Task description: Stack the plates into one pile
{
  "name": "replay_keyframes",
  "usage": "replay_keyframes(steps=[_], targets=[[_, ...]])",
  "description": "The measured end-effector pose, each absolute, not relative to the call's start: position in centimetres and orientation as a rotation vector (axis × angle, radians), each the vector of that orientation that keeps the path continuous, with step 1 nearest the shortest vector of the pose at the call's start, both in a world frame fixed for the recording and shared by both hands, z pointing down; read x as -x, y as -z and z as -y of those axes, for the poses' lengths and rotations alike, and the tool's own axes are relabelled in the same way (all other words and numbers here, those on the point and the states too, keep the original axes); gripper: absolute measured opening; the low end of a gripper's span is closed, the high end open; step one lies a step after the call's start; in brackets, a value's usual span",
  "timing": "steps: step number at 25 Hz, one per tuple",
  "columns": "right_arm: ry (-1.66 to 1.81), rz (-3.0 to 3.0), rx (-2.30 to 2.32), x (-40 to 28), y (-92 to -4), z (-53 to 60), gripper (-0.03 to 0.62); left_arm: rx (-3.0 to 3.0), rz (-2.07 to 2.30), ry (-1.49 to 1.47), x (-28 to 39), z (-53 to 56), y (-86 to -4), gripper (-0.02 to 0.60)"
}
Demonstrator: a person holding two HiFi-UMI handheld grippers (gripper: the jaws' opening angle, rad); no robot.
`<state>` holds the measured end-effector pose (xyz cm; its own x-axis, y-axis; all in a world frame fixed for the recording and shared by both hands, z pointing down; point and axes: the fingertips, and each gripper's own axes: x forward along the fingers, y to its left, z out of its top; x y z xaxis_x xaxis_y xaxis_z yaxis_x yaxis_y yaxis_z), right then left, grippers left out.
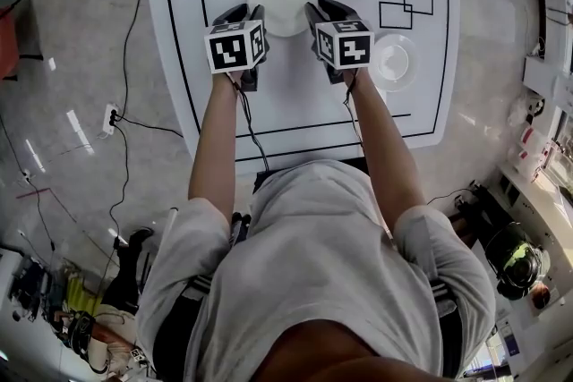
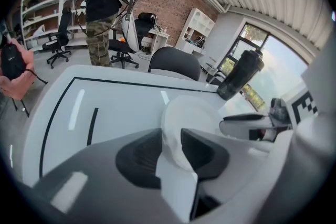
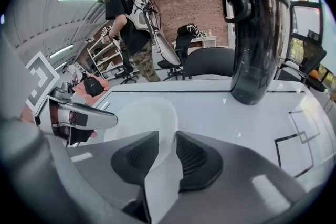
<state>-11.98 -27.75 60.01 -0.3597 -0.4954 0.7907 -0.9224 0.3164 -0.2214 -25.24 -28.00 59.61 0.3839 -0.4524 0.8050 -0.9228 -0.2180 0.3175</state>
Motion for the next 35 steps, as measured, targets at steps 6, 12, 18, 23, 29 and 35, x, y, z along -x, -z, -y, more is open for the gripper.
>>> replay_keyframes(steps=[6,12,18,23,29,35], targets=[[-0.902,2.005,-1.252,11.8,-59.3,26.9,0.086,-1.824,1.226,-0.699,25.7,27.0,-58.5,0.078],[-0.914,2.044,-1.245,11.4,-58.3,25.2,0.067,-1.831,1.290,-0.691,25.5,25.4,-56.9,0.071],[-0.900,2.074,-1.265,9.7,-56.8,23.3,0.061,-1.859,1.292,-0.709,23.9,23.7,-55.9,0.071],[-0.867,2.087,-1.292,8.0,-55.7,21.5,0.060,-1.888,1.280,-0.714,22.1,22.0,-55.2,0.071],[-0.852,2.091,-1.327,6.5,-54.5,19.6,0.060,-1.921,1.257,-0.730,20.6,20.3,-54.1,0.071],[-0.856,2.087,-1.387,5.3,-53.4,17.8,0.057,-1.965,1.226,-0.747,19.3,18.8,-53.3,0.071]])
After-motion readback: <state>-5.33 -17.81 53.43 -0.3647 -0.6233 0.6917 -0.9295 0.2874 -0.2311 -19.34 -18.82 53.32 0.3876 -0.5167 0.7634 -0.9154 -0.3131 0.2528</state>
